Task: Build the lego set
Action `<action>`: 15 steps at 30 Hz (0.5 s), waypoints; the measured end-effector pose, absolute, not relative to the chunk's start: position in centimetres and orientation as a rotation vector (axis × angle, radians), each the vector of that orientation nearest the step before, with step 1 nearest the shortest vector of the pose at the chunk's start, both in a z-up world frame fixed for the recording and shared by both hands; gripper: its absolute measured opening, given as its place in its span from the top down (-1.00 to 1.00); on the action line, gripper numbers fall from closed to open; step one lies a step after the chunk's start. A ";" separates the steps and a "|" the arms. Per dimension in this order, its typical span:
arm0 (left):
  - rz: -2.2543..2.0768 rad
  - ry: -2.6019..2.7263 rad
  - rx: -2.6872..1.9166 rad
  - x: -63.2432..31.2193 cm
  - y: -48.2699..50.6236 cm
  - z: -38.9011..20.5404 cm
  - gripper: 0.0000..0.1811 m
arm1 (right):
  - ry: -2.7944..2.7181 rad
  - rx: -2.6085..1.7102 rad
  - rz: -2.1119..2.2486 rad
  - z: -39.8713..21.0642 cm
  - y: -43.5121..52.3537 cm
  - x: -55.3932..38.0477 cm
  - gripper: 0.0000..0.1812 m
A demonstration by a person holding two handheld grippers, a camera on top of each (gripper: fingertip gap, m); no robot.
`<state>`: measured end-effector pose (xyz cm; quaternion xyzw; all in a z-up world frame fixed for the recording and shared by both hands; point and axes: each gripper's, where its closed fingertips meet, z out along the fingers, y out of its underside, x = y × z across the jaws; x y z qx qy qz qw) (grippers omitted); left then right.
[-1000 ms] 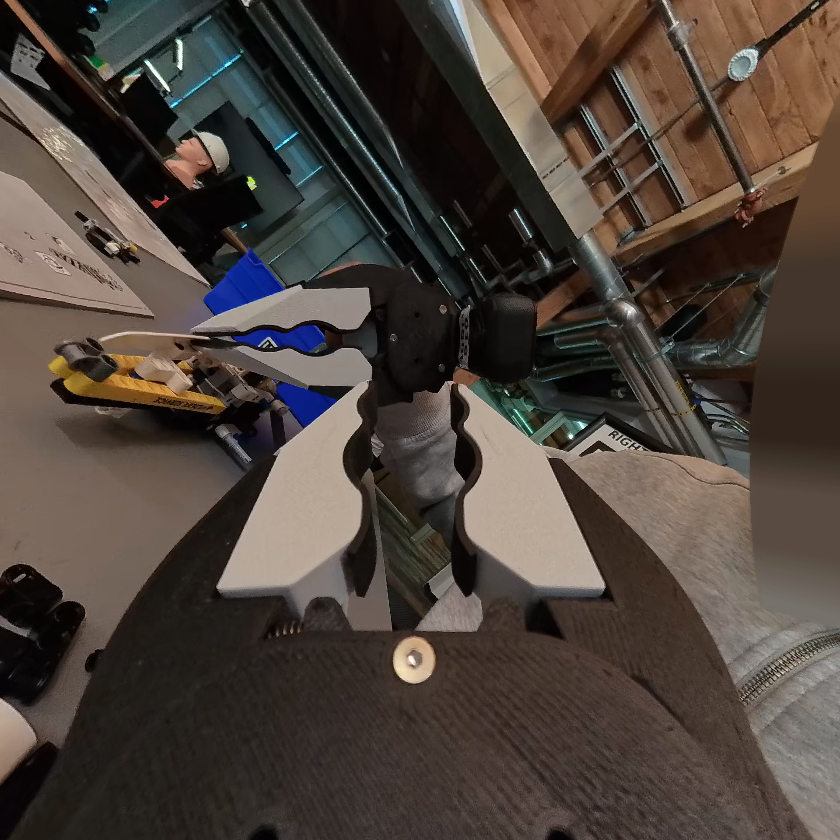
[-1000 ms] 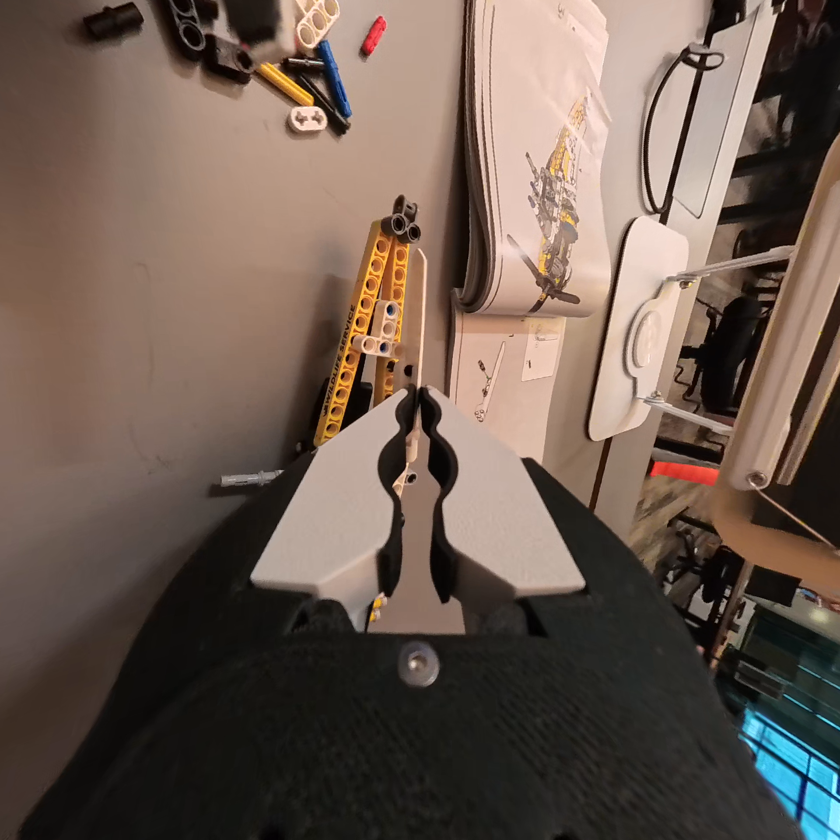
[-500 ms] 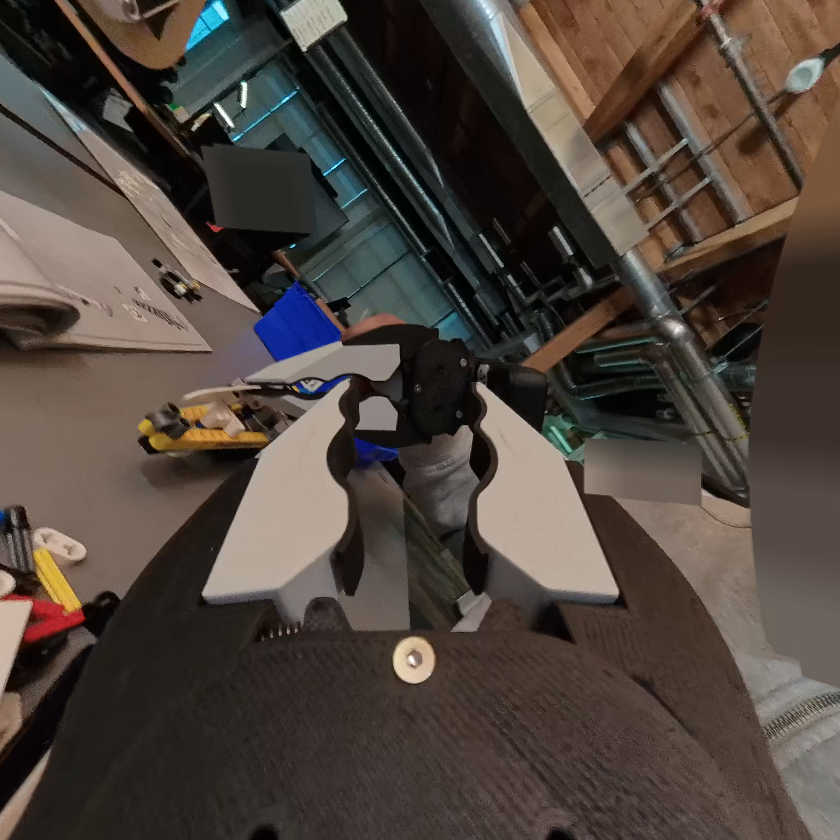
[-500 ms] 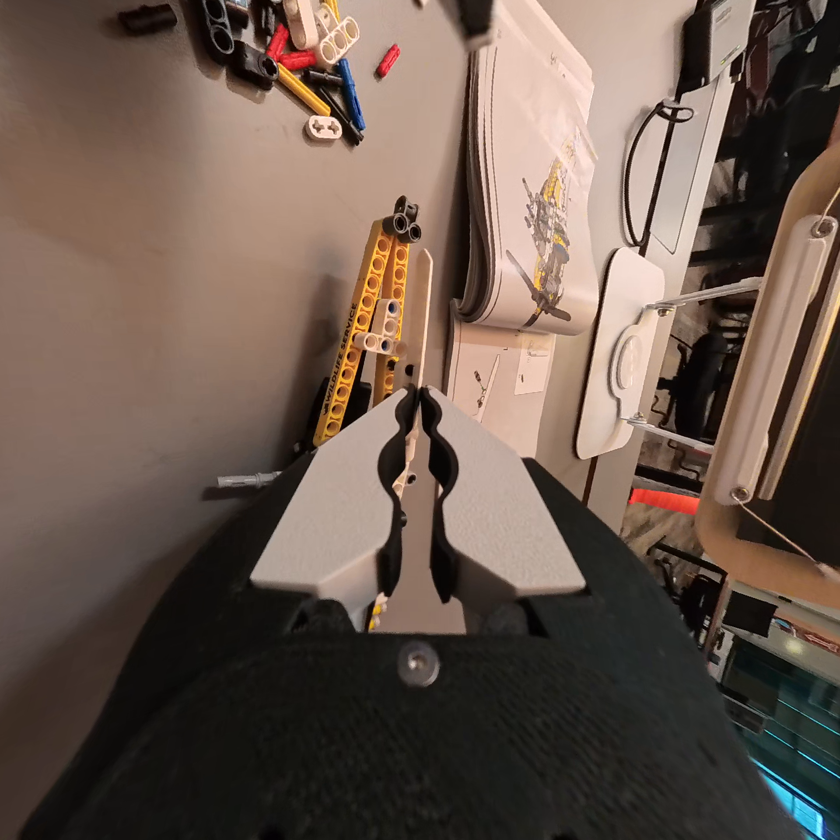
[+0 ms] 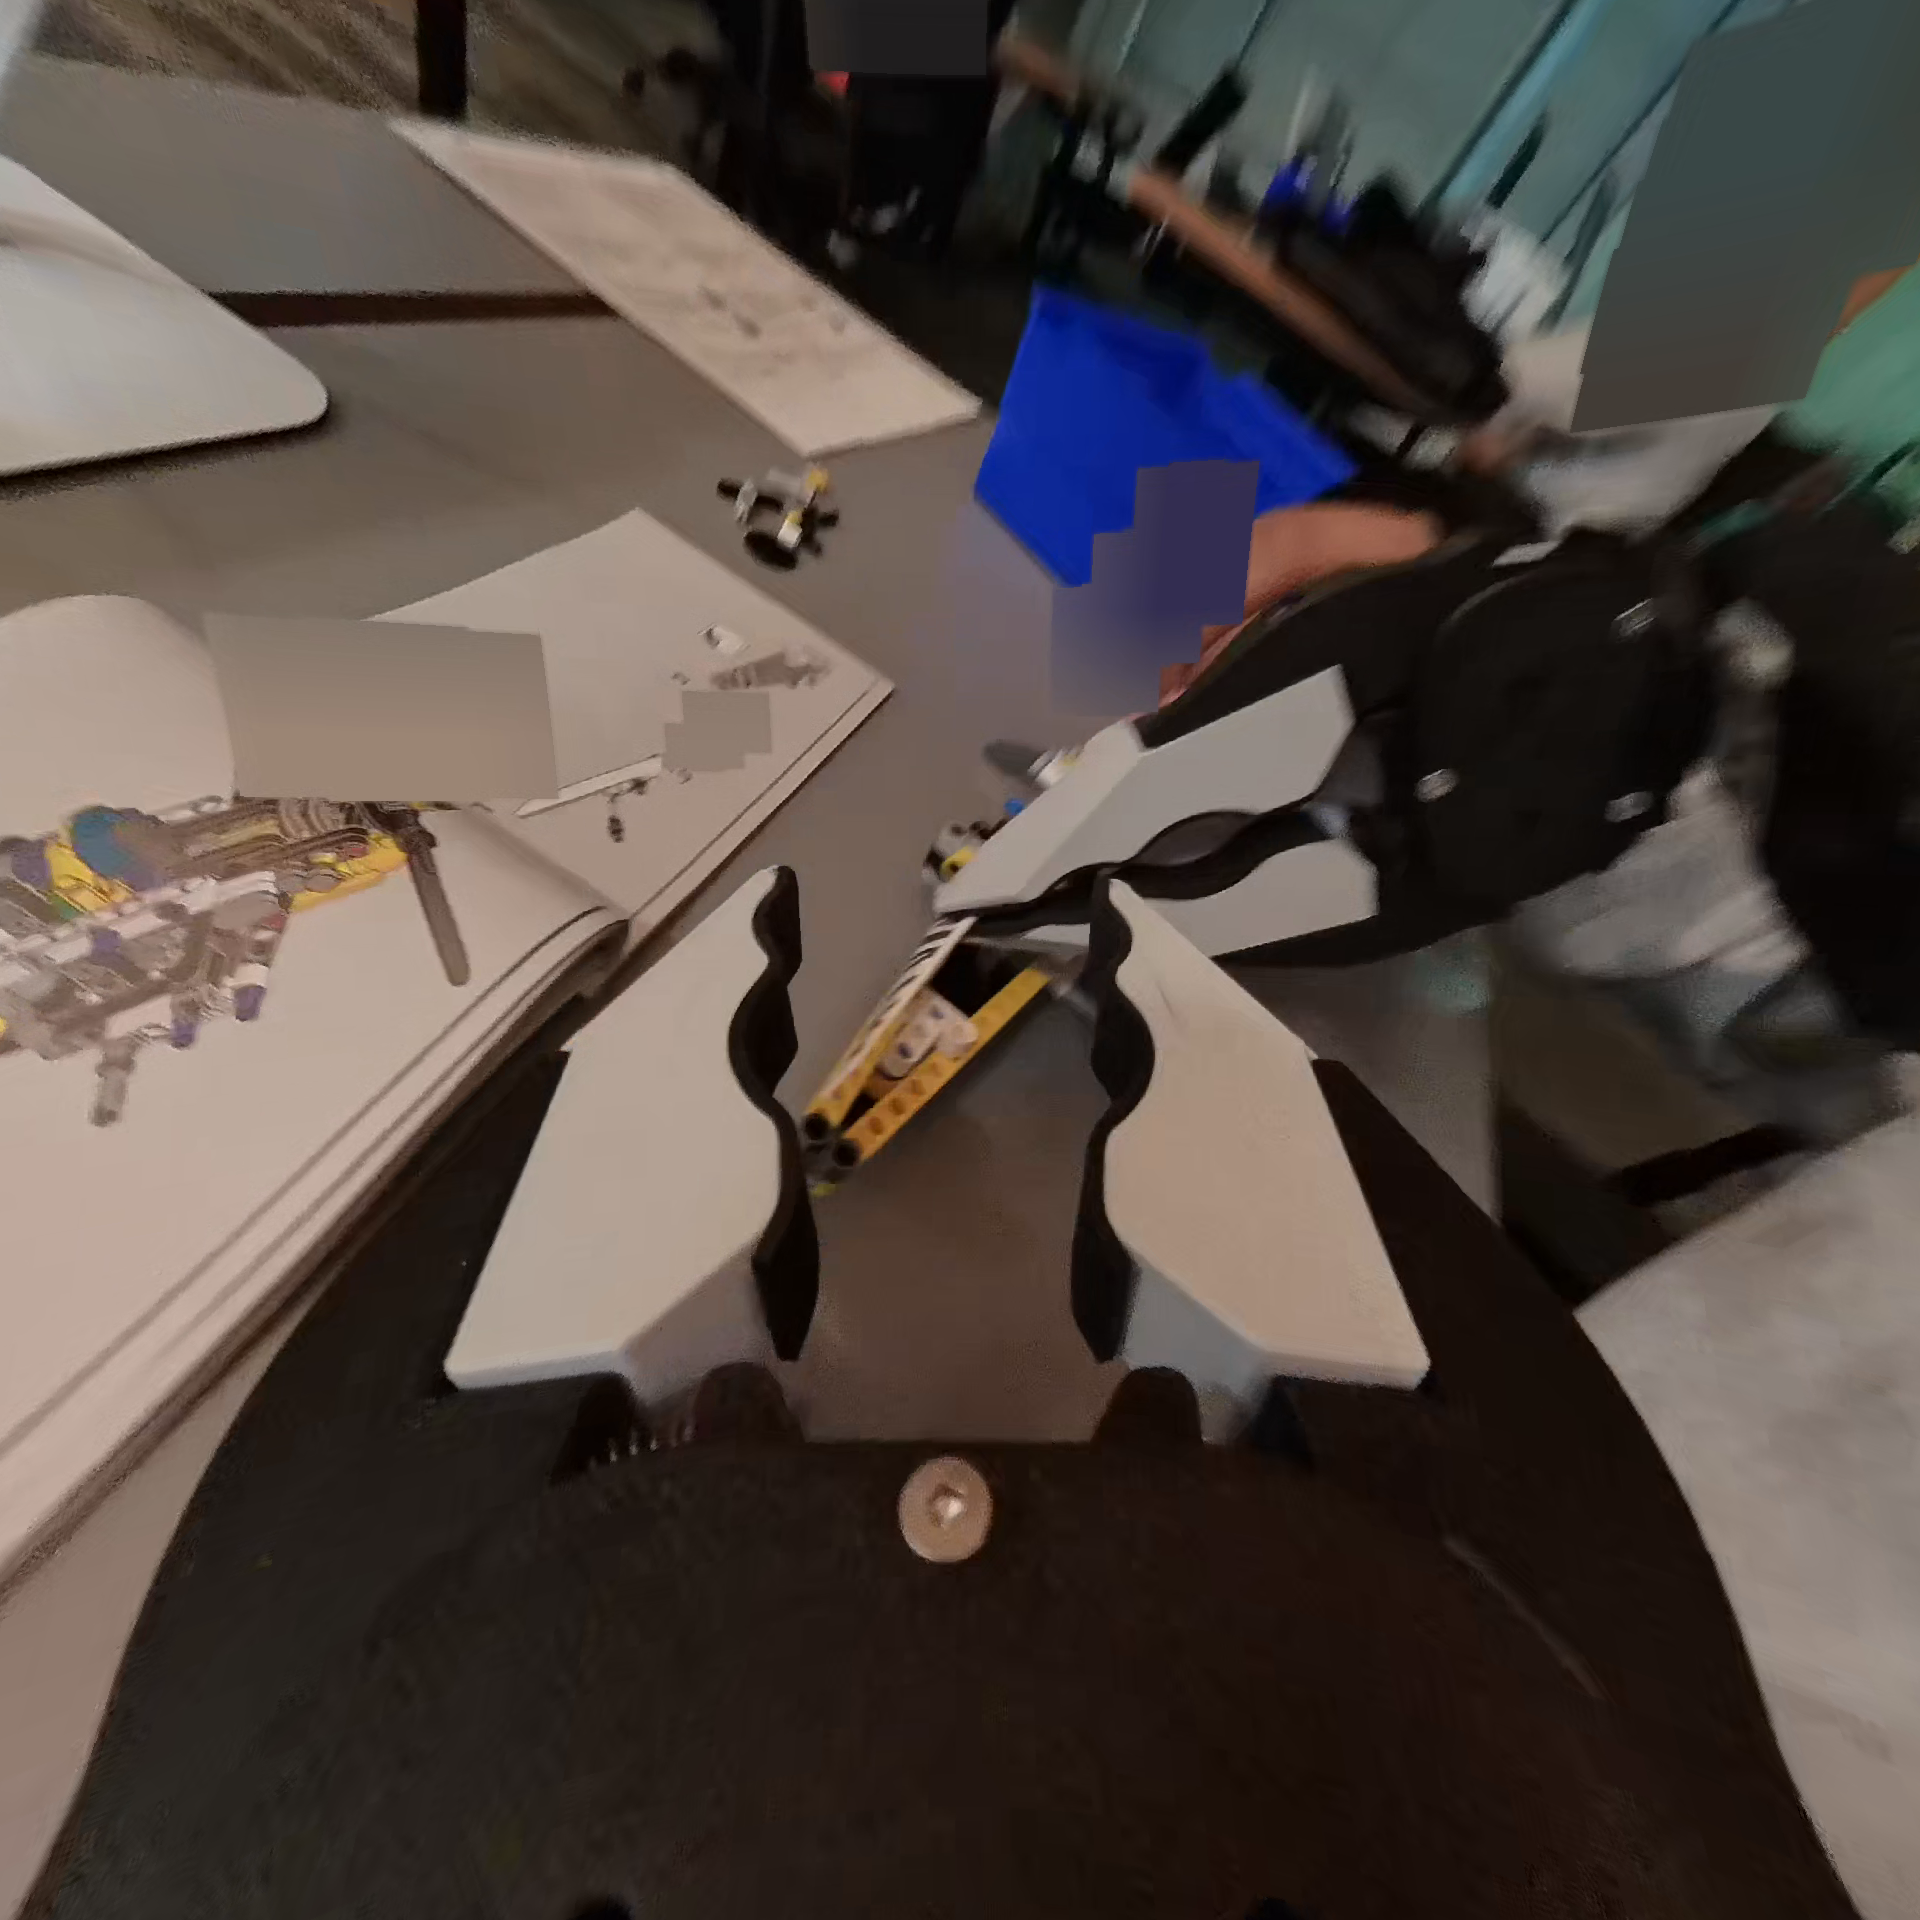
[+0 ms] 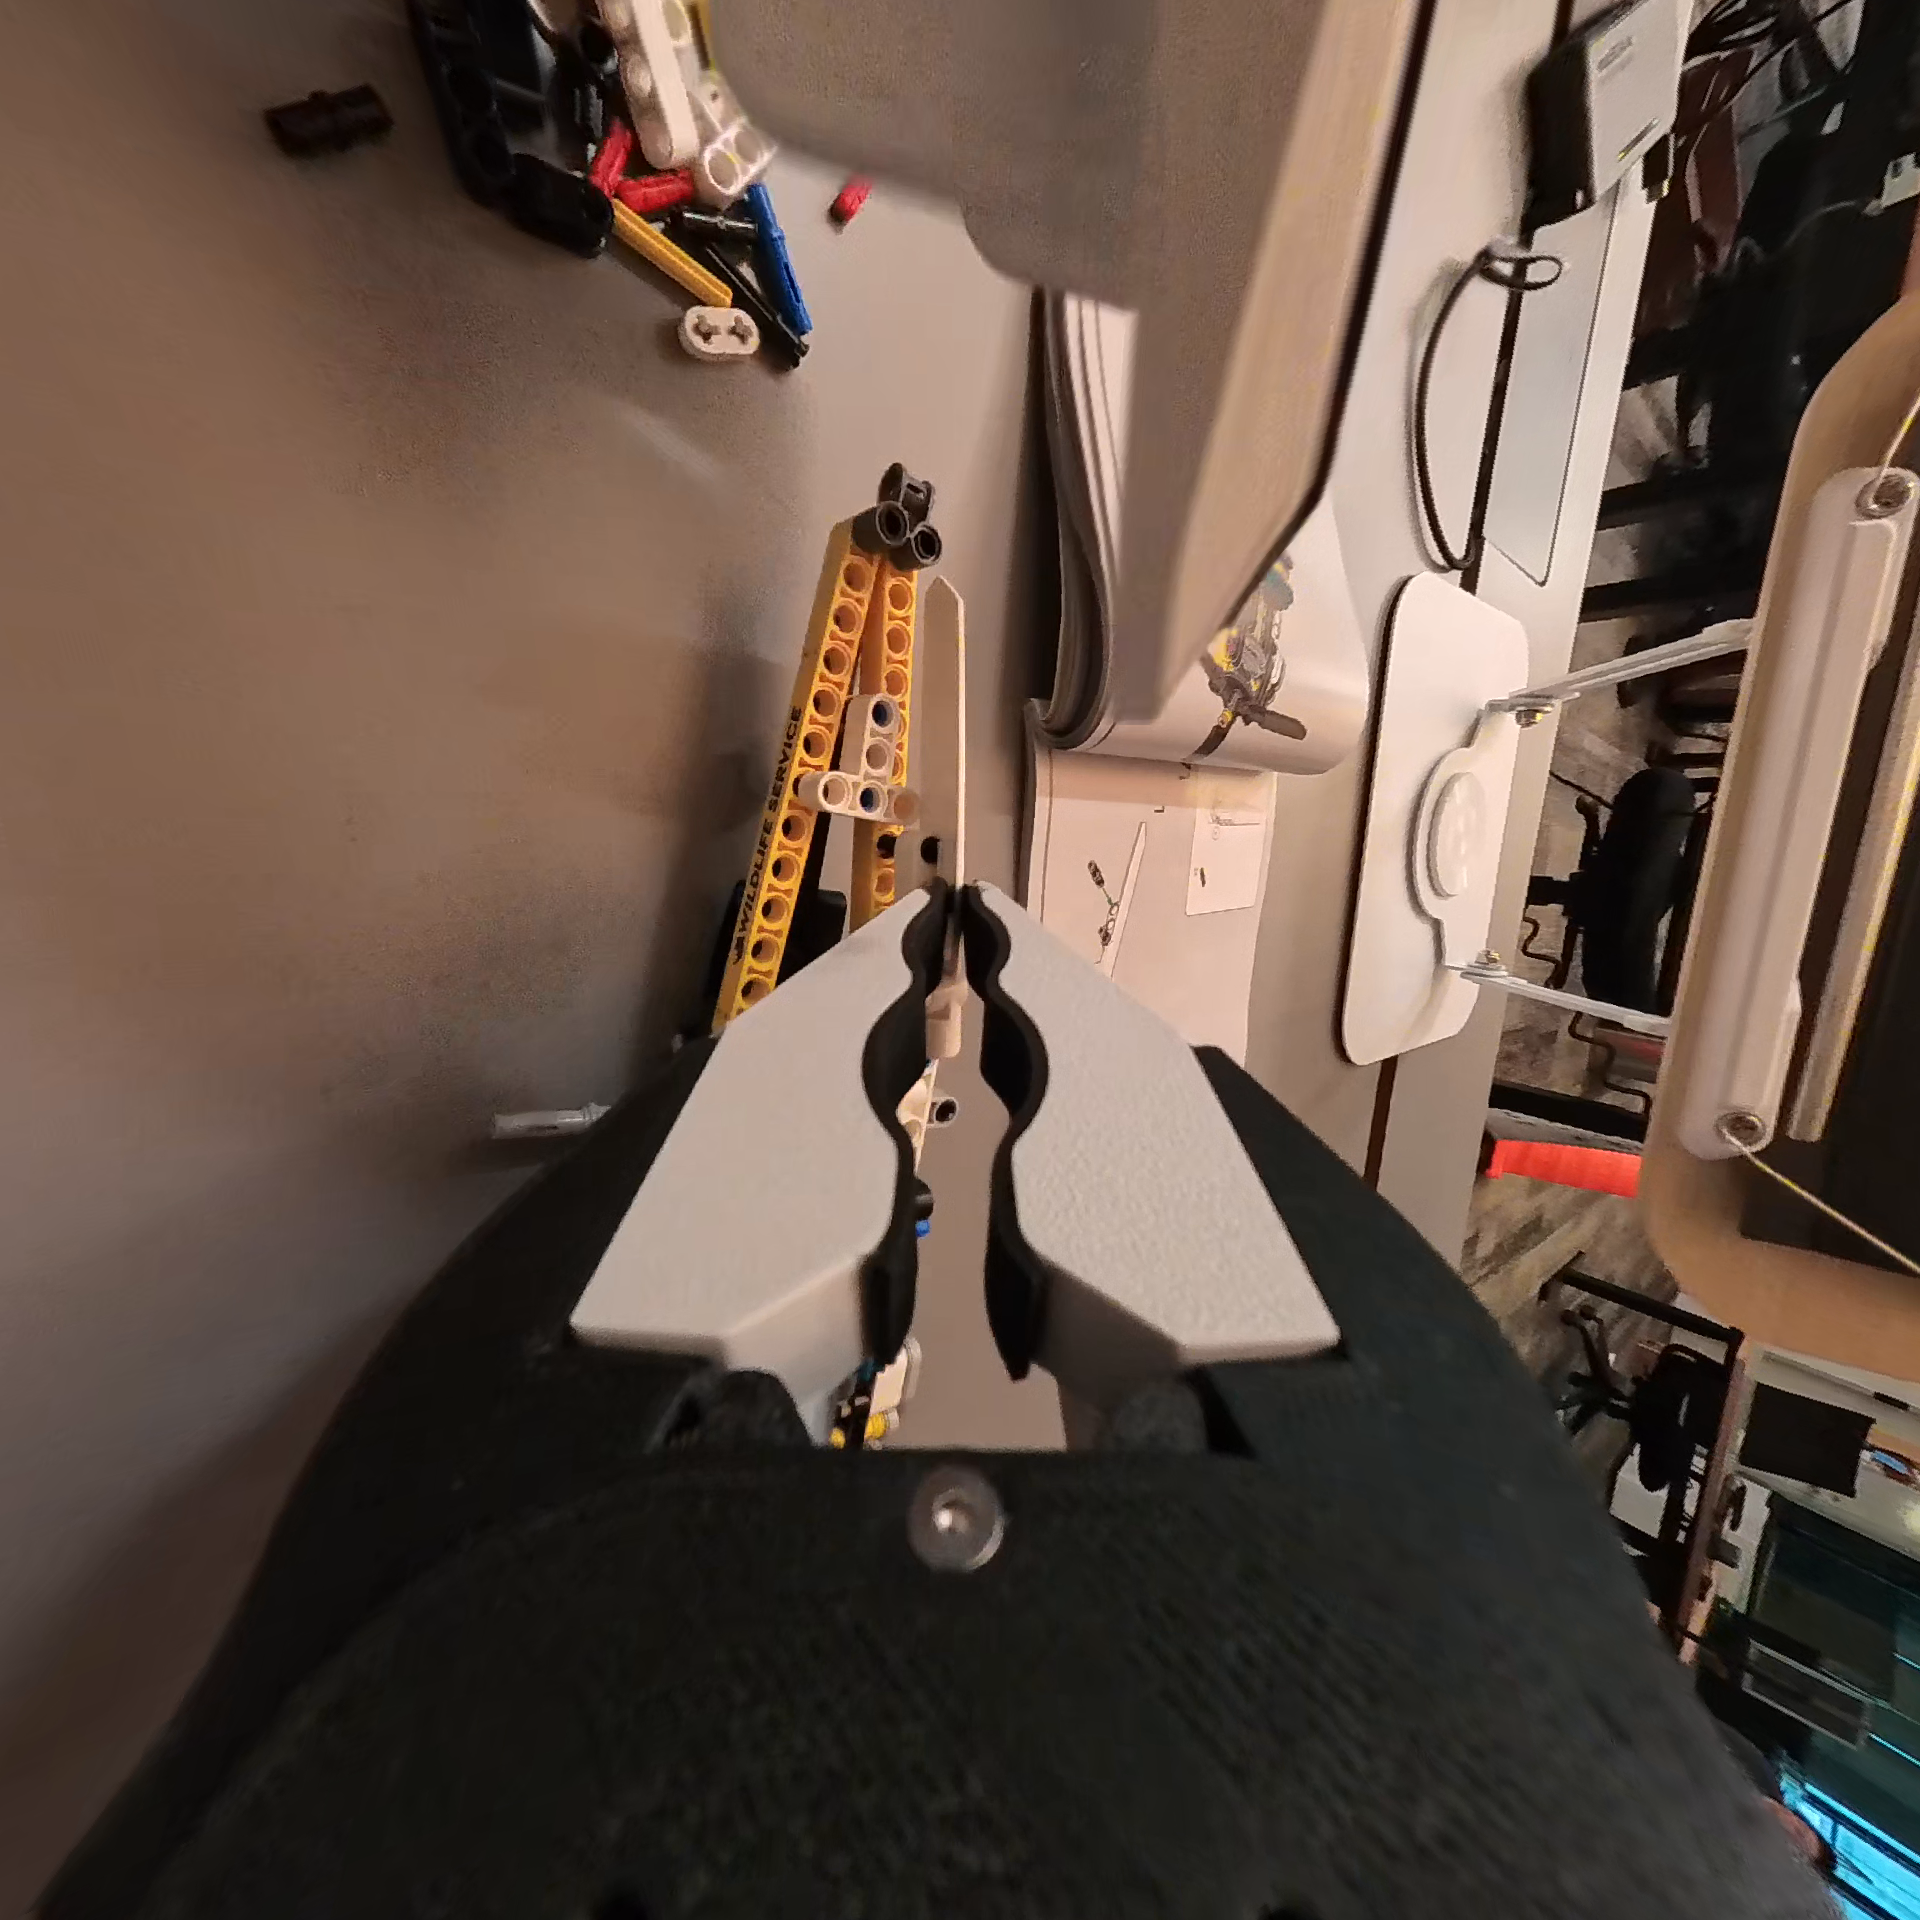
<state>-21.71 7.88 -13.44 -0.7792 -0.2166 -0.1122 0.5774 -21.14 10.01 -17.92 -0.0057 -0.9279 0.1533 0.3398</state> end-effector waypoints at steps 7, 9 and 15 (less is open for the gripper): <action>-0.023 -0.235 -2.146 -21.4 9.4 -16.1 0.64 | -2.400 -0.036 0.441 -17.9 10.0 -20.9 1.00; 0.021 -0.179 -2.214 -21.4 9.5 -17.0 0.70 | -2.393 -0.049 0.461 -17.9 10.0 -20.9 1.00; 0.089 -0.040 -2.255 -20.7 10.6 -18.1 0.94 | -2.371 -0.110 0.501 -17.7 10.2 -21.0 1.00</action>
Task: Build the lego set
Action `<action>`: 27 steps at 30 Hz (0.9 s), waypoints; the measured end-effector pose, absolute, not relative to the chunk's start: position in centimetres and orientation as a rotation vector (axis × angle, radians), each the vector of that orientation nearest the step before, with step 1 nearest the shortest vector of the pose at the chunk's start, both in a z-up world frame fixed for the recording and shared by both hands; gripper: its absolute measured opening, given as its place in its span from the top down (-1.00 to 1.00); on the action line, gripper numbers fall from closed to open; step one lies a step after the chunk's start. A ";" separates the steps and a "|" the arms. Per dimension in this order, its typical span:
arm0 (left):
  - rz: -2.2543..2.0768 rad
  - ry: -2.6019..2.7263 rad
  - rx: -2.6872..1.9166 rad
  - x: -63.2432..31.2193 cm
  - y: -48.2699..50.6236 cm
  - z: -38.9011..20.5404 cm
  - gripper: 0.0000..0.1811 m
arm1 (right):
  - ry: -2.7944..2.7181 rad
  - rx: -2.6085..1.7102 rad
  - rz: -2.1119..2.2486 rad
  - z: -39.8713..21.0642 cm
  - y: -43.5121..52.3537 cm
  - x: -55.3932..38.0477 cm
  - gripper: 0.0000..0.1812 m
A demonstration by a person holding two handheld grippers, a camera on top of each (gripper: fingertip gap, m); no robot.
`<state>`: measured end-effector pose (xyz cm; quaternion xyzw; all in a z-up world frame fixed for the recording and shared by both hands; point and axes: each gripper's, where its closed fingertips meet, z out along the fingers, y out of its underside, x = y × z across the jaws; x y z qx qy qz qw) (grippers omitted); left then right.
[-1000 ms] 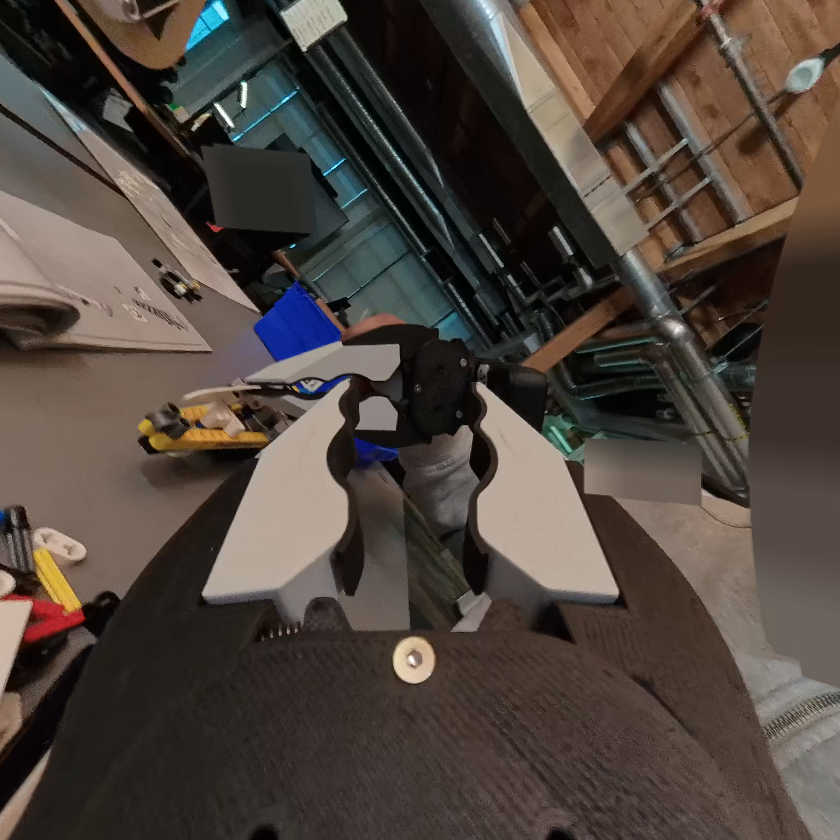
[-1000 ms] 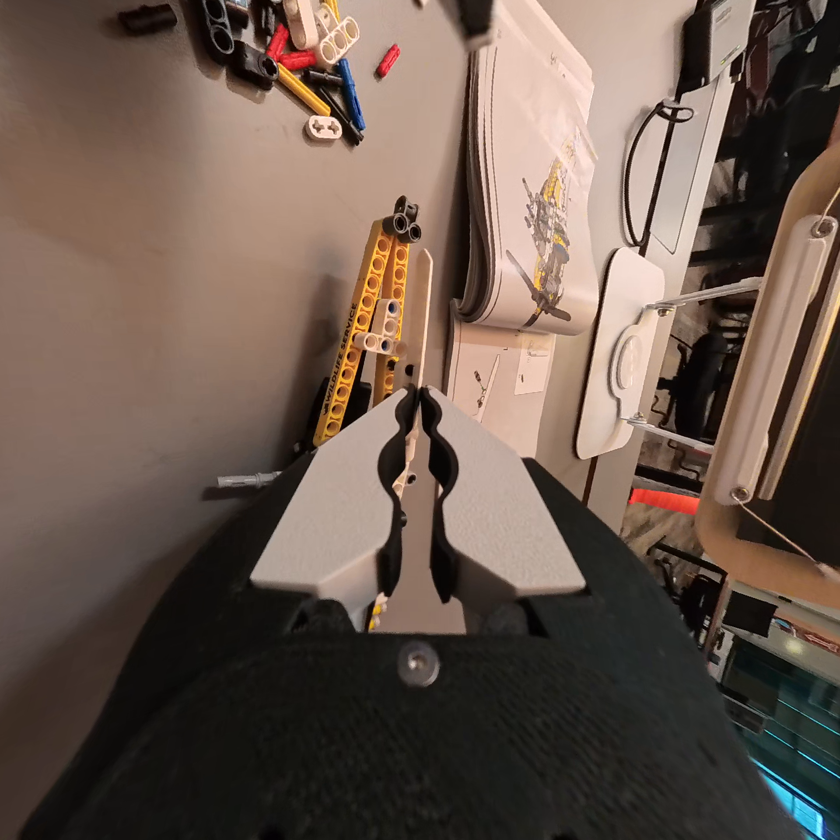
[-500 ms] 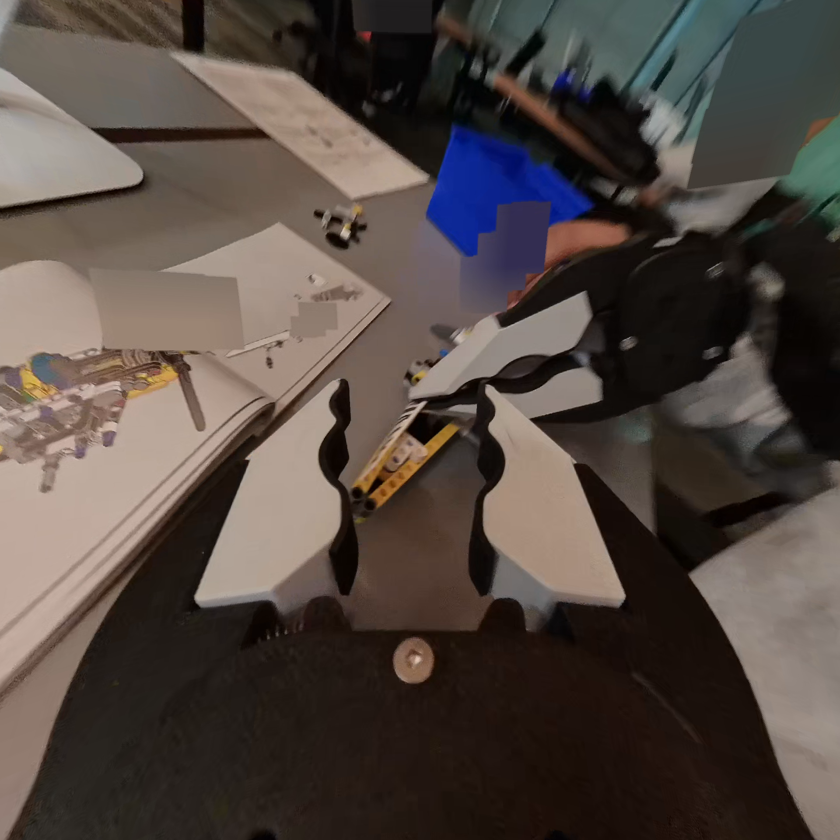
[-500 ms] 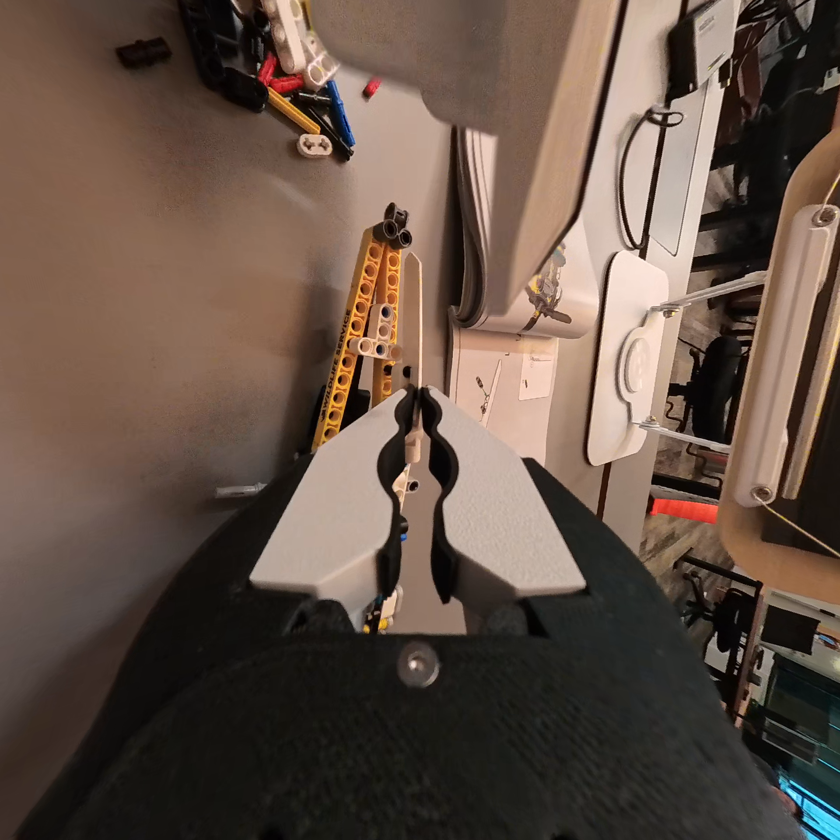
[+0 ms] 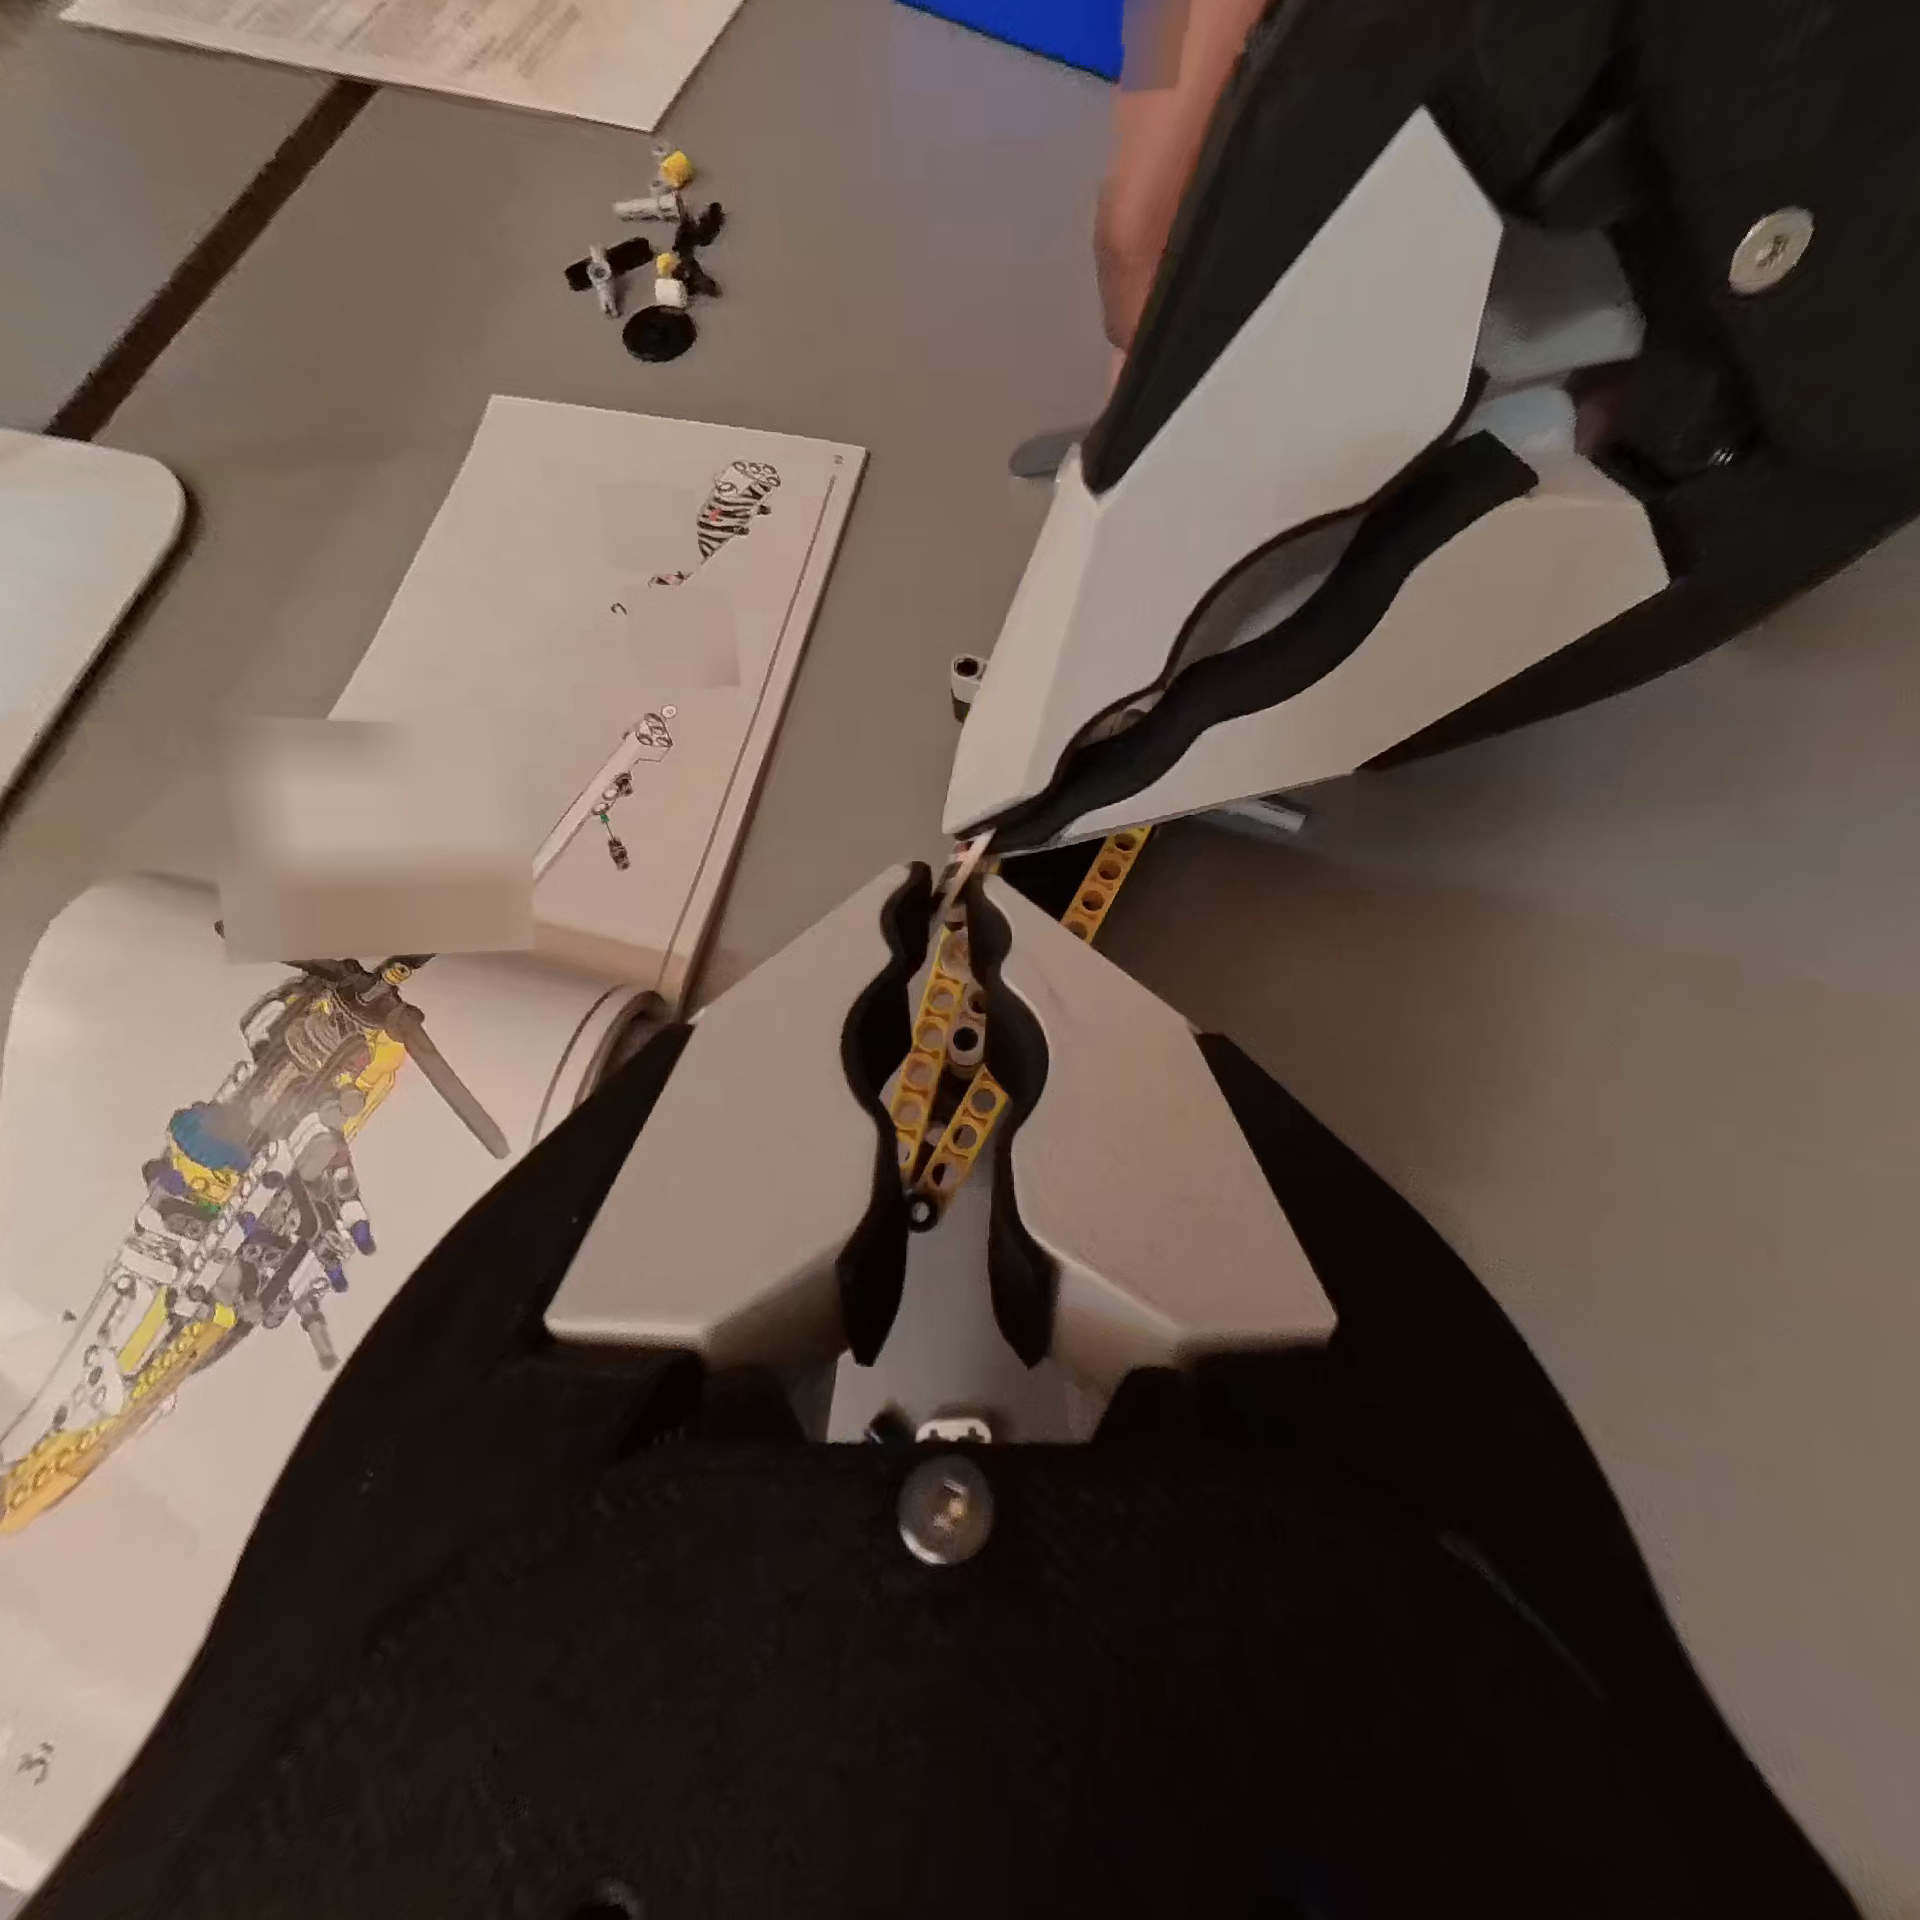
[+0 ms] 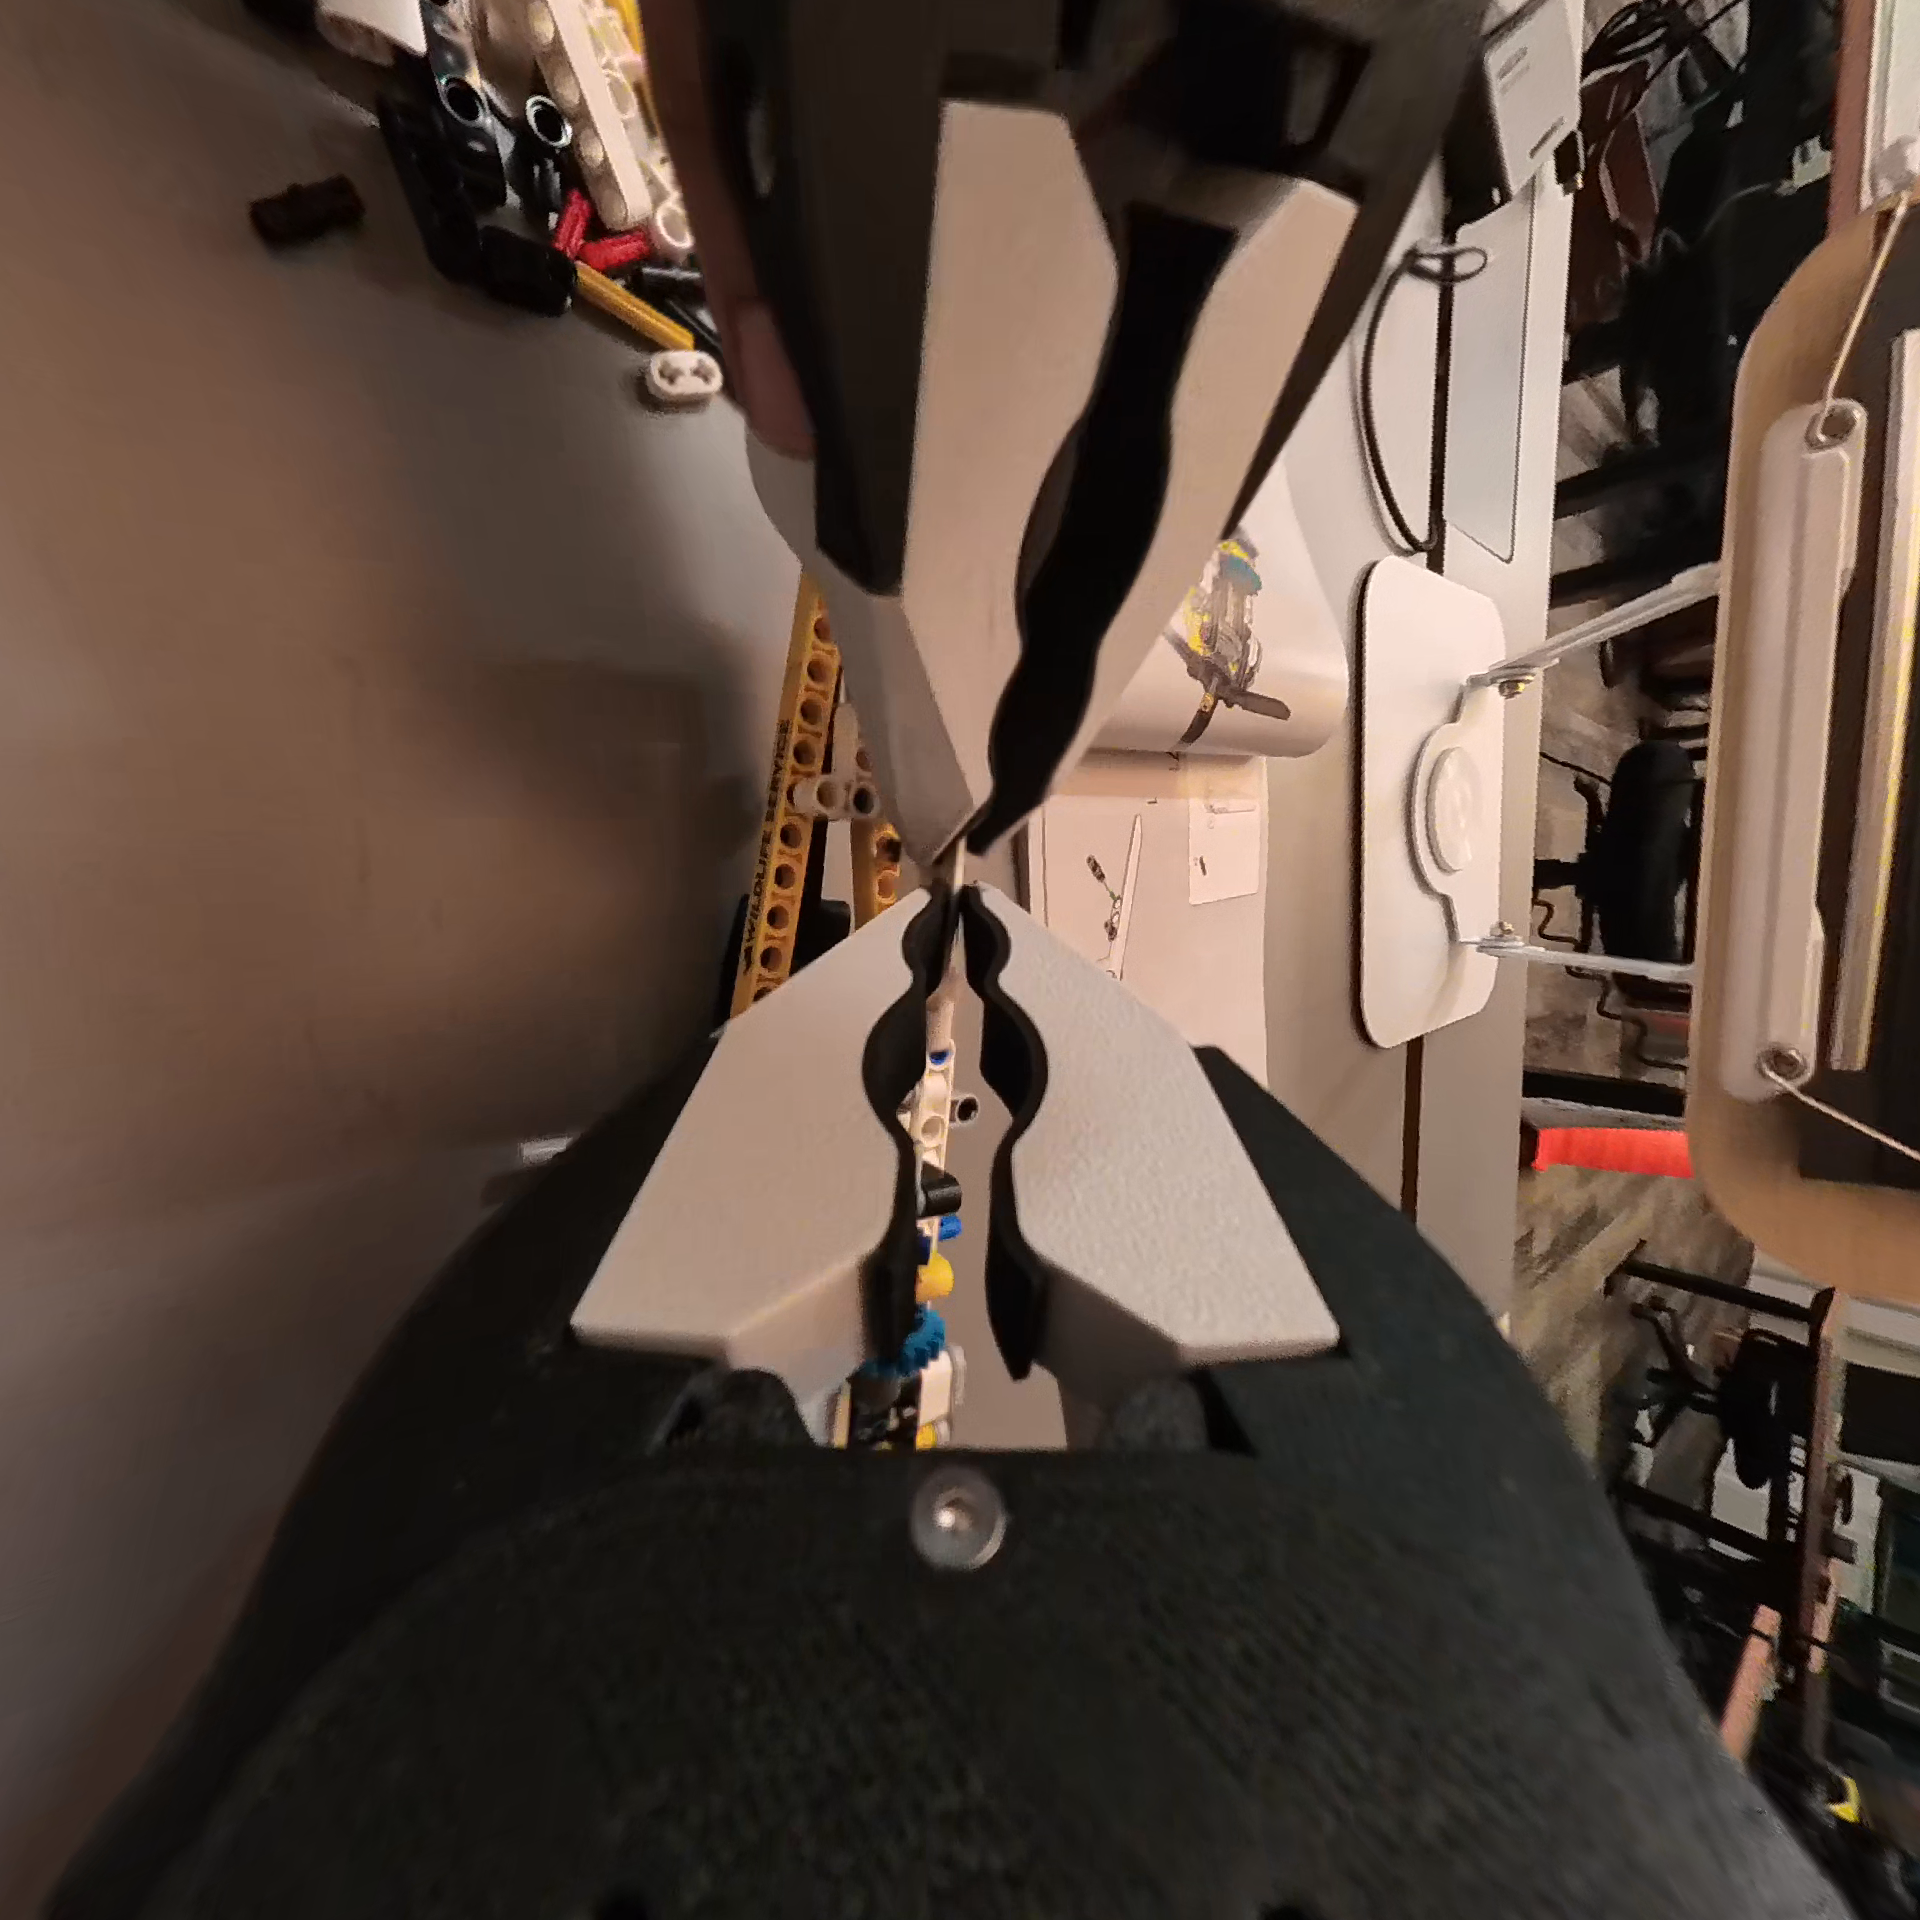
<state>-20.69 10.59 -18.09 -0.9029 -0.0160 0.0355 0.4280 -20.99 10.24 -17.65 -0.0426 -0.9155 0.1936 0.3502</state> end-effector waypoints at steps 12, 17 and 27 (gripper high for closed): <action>0.216 -0.027 -2.269 -21.0 11.0 -18.1 0.95 | -2.020 -0.790 1.068 -15.9 9.9 -15.2 0.81; 0.224 -0.043 -2.270 -21.1 11.0 -18.1 0.96 | -1.992 -0.663 0.795 -17.6 9.1 -16.7 0.82; 0.054 -0.159 -2.275 -21.2 11.3 -18.0 0.96 | -2.023 -0.466 0.257 -20.2 9.7 -19.8 0.87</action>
